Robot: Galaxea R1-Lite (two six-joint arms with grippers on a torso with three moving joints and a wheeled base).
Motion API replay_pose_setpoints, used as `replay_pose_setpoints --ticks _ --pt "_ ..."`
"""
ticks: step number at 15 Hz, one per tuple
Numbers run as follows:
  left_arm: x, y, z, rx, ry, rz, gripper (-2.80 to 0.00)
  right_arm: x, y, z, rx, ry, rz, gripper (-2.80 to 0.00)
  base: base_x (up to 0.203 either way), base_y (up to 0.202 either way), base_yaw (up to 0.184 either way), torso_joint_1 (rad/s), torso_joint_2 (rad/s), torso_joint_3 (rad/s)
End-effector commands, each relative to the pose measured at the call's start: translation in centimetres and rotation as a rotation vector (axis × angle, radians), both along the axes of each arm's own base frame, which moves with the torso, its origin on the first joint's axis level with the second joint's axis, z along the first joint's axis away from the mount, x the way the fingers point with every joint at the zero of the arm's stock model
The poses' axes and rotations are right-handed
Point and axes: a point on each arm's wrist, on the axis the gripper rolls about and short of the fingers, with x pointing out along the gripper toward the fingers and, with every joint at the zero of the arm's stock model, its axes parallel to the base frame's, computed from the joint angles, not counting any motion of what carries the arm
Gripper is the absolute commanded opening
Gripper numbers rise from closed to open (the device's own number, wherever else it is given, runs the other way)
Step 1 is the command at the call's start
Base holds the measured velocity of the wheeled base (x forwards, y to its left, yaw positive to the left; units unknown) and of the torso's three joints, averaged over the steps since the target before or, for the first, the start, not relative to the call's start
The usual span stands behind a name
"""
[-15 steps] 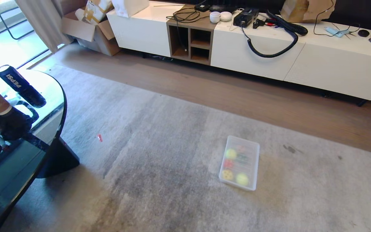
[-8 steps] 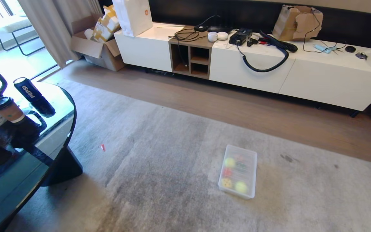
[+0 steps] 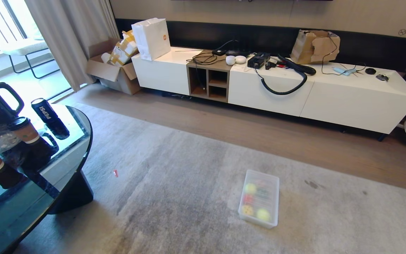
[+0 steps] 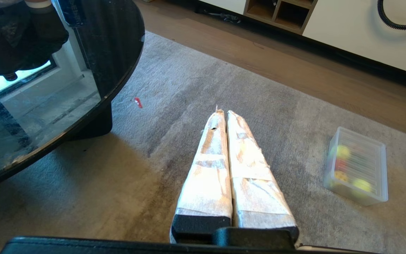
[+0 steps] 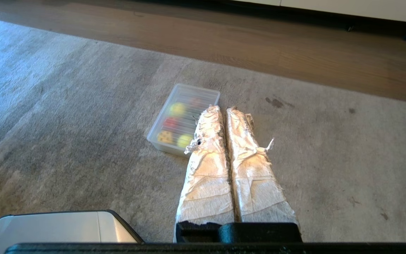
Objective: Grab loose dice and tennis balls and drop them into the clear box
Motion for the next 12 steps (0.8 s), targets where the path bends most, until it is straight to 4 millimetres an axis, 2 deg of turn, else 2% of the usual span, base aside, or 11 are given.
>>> replay_pose_setpoints --ticks 1,9,12 --pt "0.00 0.00 0.00 0.000 0.000 0.001 -2.80 0.01 0.00 0.01 0.000 0.002 0.000 -2.80 0.000 0.000 0.000 0.000 0.00 0.042" --pt "0.00 0.01 0.00 -0.001 0.000 0.002 -2.80 0.01 0.00 0.00 -0.003 0.003 0.000 -2.80 0.000 0.000 0.000 0.001 0.00 0.013" --pt "0.00 0.01 0.00 -0.003 0.000 0.002 -2.80 0.01 0.00 0.02 -0.003 0.002 0.000 -2.80 -0.004 -0.006 0.141 0.002 0.00 0.004"
